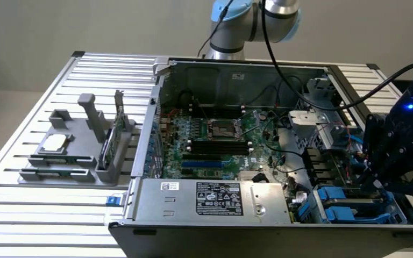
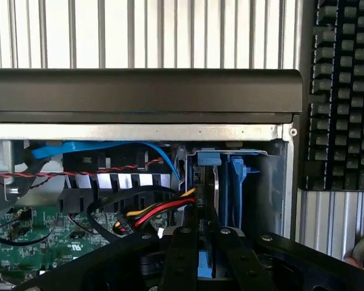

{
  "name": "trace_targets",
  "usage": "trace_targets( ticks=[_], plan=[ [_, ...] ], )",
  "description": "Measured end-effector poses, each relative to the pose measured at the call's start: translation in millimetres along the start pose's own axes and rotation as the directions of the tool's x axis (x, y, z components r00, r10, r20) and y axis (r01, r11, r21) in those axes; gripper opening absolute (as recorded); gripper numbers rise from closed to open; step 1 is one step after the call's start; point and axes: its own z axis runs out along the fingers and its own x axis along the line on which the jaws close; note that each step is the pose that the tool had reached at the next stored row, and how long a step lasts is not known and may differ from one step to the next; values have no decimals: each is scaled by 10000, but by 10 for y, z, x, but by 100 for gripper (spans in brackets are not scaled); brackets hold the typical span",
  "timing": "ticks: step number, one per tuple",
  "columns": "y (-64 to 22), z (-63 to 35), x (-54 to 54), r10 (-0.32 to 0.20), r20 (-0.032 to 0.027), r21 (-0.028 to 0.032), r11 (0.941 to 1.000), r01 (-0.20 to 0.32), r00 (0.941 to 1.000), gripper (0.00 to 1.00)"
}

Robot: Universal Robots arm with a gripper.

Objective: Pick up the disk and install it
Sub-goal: 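Insert the first disk wire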

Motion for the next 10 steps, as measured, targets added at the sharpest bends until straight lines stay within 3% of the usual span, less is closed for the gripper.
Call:
trace_targets(
  ticks=[10],
  plan=[
    [0,37,1,-1,47,1,10000,1,10000,16]
  ],
)
